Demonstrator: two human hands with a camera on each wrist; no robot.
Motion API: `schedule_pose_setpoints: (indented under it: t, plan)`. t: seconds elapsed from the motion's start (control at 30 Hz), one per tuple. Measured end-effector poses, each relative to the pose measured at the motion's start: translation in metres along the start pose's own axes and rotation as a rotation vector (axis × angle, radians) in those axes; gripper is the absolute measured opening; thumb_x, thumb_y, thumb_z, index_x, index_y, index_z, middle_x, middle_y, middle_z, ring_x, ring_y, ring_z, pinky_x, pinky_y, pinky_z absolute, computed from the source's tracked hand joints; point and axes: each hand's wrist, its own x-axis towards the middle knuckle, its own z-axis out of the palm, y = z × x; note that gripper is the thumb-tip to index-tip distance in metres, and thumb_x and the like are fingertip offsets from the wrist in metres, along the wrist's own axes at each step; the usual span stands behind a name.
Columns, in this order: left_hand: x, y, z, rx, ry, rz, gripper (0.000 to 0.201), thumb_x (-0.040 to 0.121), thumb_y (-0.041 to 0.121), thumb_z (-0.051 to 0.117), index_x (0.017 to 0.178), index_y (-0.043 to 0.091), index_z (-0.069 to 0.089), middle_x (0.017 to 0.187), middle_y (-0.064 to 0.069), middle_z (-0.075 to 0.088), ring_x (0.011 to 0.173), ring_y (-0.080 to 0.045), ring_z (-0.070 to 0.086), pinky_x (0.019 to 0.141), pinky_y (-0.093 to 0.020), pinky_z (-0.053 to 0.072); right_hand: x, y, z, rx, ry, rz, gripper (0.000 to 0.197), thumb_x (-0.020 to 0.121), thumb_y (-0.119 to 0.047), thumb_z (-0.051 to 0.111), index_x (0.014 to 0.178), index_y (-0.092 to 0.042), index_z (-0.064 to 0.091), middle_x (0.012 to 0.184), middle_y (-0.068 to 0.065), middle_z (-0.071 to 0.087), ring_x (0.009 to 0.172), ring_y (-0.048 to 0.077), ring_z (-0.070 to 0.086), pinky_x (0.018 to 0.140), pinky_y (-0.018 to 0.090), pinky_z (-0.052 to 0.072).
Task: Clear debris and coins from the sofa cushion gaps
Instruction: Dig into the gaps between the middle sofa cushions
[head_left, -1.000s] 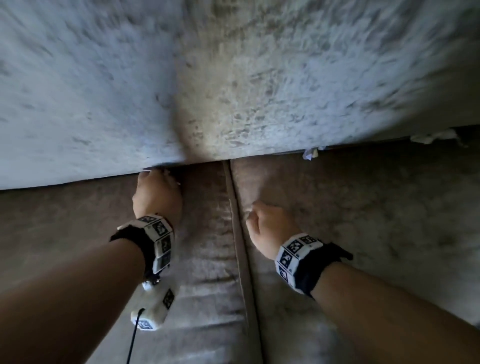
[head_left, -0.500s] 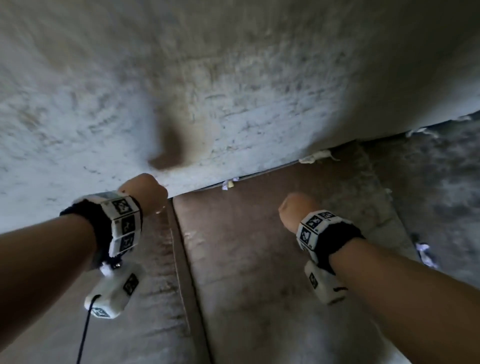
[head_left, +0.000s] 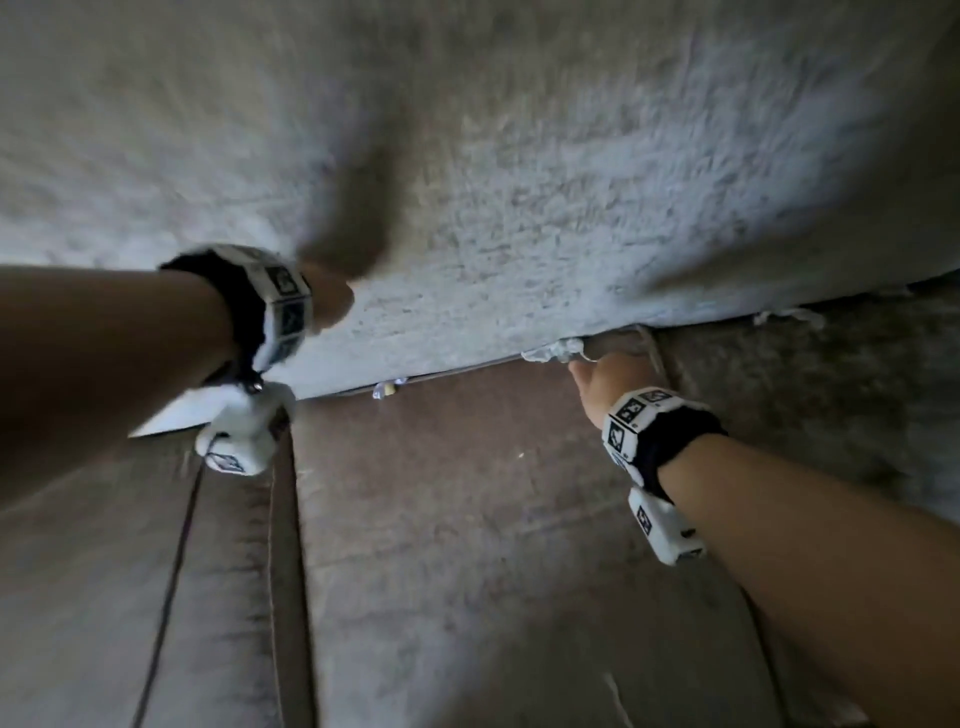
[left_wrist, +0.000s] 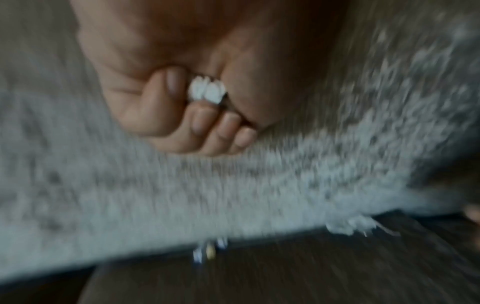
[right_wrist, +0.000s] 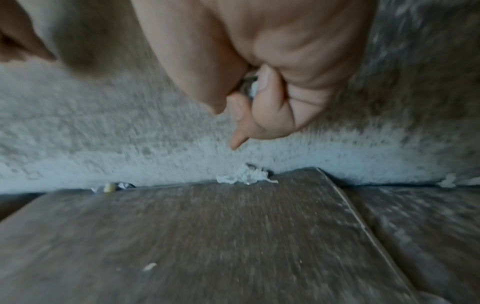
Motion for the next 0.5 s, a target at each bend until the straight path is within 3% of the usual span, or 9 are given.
schedule_pose_setpoints:
  t: [0.03, 0.07, 0.1, 0.13, 0.2, 0.3, 0.4, 0.5]
  plan:
    - [-0.013, 0.017, 0.018, 0.083, 0.056, -0.115, 0.039, 0.101, 0.006, 0.037, 0.073, 0.013, 0.063, 0.076, -0.016, 0.059, 0.065, -0.033, 0.053, 0.068, -0.031, 0.049, 0.007, 0.001, 0.007, -0.019, 0.016, -0.004, 0.059, 0.099, -0.047, 0.031, 0.111, 0.0, 0.064, 0.112, 0.021, 0.066, 0.106, 0.034, 0.062, 0.087, 0.036, 0.047]
    - [-0.021, 0.037, 0.039, 0.373, 0.135, -0.138, 0.036, 0.104, 0.015, 0.032, 0.097, 0.001, 0.065, 0.098, -0.022, 0.063, 0.09, -0.037, 0.06, 0.079, -0.033, 0.048, 0.017, 0.002, 0.015, -0.019, 0.036, 0.002, 0.061, 0.099, -0.048, 0.031, 0.111, 0.002, 0.063, 0.111, 0.022, 0.066, 0.104, 0.034, 0.063, 0.085, 0.036, 0.047]
    - [-0.026, 0.044, 0.059, 0.474, 0.155, -0.221, 0.04, 0.105, 0.019, 0.028, 0.117, -0.004, 0.059, 0.119, -0.022, 0.061, 0.109, -0.036, 0.058, 0.089, -0.034, 0.046, 0.028, 0.001, 0.022, -0.028, 0.043, -0.002, 0.061, 0.099, -0.048, 0.031, 0.11, 0.004, 0.062, 0.11, 0.023, 0.066, 0.102, 0.034, 0.063, 0.083, 0.036, 0.047]
    - [-0.008, 0.034, 0.076, 0.56, 0.177, -0.301, 0.041, 0.105, 0.021, 0.027, 0.128, -0.002, 0.052, 0.128, -0.021, 0.057, 0.118, -0.034, 0.056, 0.094, -0.035, 0.045, 0.037, 0.0, 0.032, -0.013, 0.039, 0.007, 0.061, 0.099, -0.049, 0.032, 0.109, 0.004, 0.062, 0.11, 0.023, 0.066, 0.101, 0.035, 0.064, 0.082, 0.036, 0.048]
    - [0.021, 0.001, 0.105, 0.49, 0.25, -0.398, 0.036, 0.103, 0.022, 0.034, 0.13, 0.006, 0.051, 0.128, -0.019, 0.058, 0.116, -0.035, 0.058, 0.091, -0.036, 0.046, 0.063, -0.004, 0.049, -0.023, 0.079, 0.024, 0.061, 0.096, -0.051, 0.038, 0.11, 0.004, 0.061, 0.109, 0.022, 0.067, 0.1, 0.035, 0.064, 0.08, 0.035, 0.049]
    - [0.064, -0.024, 0.121, 0.437, 0.358, -0.288, 0.043, 0.095, 0.014, 0.045, 0.139, 0.013, 0.043, 0.136, -0.019, 0.054, 0.12, -0.037, 0.056, 0.097, -0.04, 0.045, 0.102, -0.01, 0.076, 0.035, 0.135, 0.092, 0.065, 0.089, -0.055, 0.05, 0.12, 0.002, 0.051, 0.111, 0.019, 0.066, 0.101, 0.034, 0.064, 0.077, 0.035, 0.048]
    - [0.097, -0.034, 0.14, 0.516, 0.283, -0.222, 0.055, 0.098, 0.016, 0.044, 0.149, 0.016, 0.027, 0.152, -0.015, 0.035, 0.137, -0.032, 0.04, 0.112, -0.04, 0.035, 0.129, -0.012, 0.1, 0.111, 0.172, 0.155, 0.088, 0.077, -0.063, 0.061, 0.128, 0.004, 0.037, 0.112, 0.018, 0.066, 0.1, 0.034, 0.065, 0.067, 0.033, 0.041]
    - [0.128, -0.051, 0.159, 0.74, 0.193, -0.169, 0.064, 0.09, 0.028, 0.052, 0.148, 0.023, 0.024, 0.152, -0.009, 0.039, 0.137, -0.029, 0.041, 0.106, -0.044, 0.042, 0.15, -0.014, 0.118, 0.081, 0.203, 0.201, 0.112, 0.067, -0.074, 0.062, 0.136, 0.008, 0.027, 0.113, 0.019, 0.065, 0.101, 0.035, 0.064, 0.067, 0.033, 0.042]
